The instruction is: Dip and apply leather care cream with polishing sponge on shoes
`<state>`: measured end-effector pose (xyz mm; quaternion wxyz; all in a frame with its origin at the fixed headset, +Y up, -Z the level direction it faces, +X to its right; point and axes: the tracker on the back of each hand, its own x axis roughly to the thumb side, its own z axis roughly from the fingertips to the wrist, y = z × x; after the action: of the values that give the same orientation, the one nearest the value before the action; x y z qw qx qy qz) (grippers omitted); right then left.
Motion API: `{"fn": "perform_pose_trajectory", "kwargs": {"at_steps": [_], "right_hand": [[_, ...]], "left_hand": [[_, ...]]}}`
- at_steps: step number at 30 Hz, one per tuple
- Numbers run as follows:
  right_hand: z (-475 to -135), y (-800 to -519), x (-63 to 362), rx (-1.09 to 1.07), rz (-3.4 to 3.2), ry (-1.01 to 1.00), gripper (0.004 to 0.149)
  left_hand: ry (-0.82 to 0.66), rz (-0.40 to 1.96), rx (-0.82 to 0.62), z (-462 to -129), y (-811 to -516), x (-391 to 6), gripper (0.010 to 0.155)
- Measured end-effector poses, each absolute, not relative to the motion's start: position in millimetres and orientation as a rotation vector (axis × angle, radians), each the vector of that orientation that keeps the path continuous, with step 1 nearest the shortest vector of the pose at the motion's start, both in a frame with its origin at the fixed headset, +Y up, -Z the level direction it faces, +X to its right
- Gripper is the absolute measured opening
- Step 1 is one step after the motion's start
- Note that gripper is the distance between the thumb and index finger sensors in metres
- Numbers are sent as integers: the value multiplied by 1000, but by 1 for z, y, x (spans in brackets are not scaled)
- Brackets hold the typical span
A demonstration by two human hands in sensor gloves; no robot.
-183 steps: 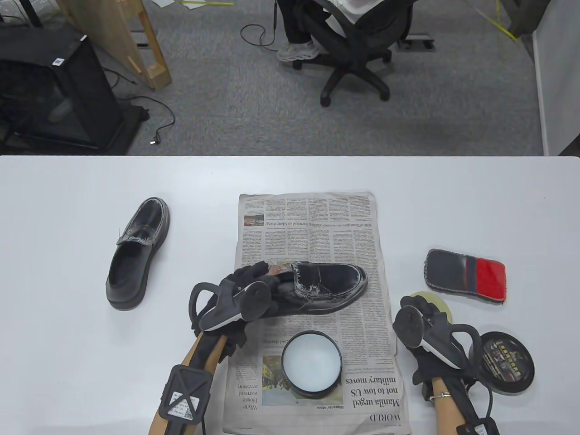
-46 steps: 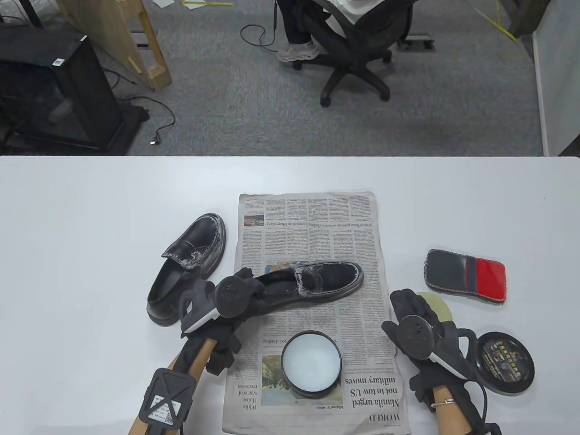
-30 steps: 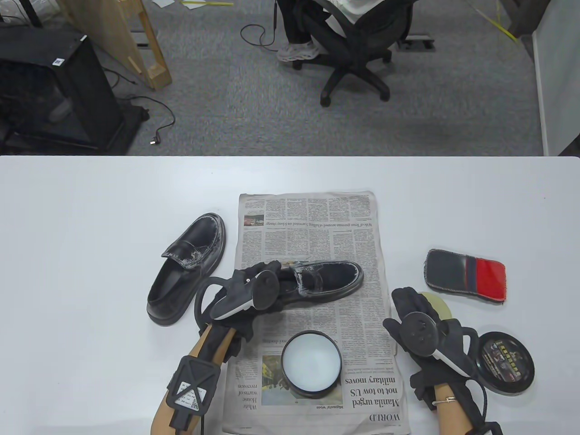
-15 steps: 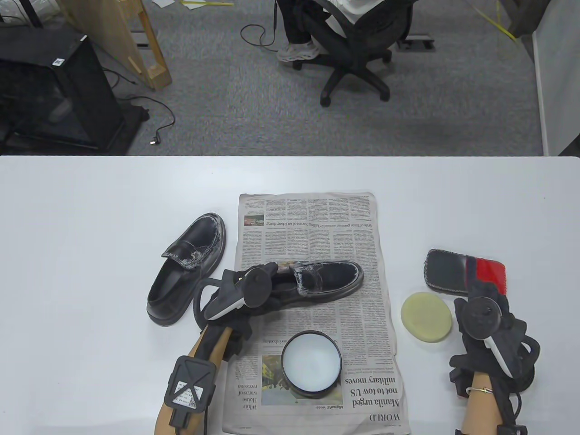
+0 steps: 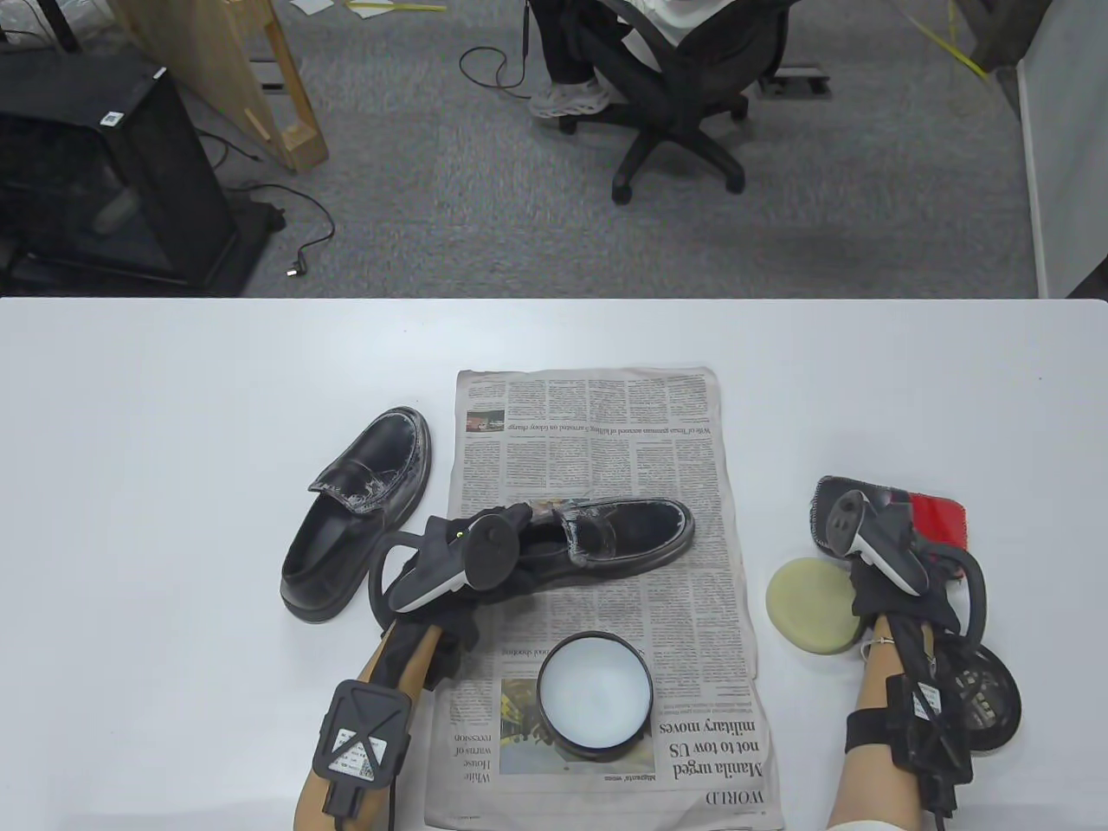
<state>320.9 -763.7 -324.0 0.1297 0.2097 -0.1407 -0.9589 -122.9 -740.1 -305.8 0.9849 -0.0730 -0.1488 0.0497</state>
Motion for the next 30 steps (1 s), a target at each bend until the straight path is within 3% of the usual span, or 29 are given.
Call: {"fn": "perform_pose_trajectory", "kwargs": {"at_steps": [3, 6, 9, 12, 18, 23, 25, 28, 30], "right_hand": [[-326, -761, 324, 621, -2743, -356, 47], [-326, -752, 328, 673, -2818, -359, 45], [-319, -733, 325, 651, -2916, -199, 45], [-309, -712, 304, 499, -3052, 3, 45], [-291, -689, 213, -2, -3189, 284, 45], [-287, -705, 130, -324, -3128, 228, 52], [-287, -714, 109, -389, -3102, 214, 47], [-284, -717, 97, -431, -3116, 255, 41], [-285, -715, 98, -503, -3267, 125, 44]], "left_hand": [[-303, 98, -144, -306, -740, -123, 85], [-305, 99, -145, -306, -740, -123, 85], [-308, 98, -145, -306, -740, -123, 85], [-313, 93, -145, -306, -740, -123, 84], [-317, 90, -146, -305, -740, -123, 85], [-325, 87, -143, -305, -740, -123, 84], [-329, 86, -143, -305, -740, -123, 84], [-333, 75, -143, -305, -740, -123, 83], [-337, 79, -141, -305, -740, -123, 82]]}}
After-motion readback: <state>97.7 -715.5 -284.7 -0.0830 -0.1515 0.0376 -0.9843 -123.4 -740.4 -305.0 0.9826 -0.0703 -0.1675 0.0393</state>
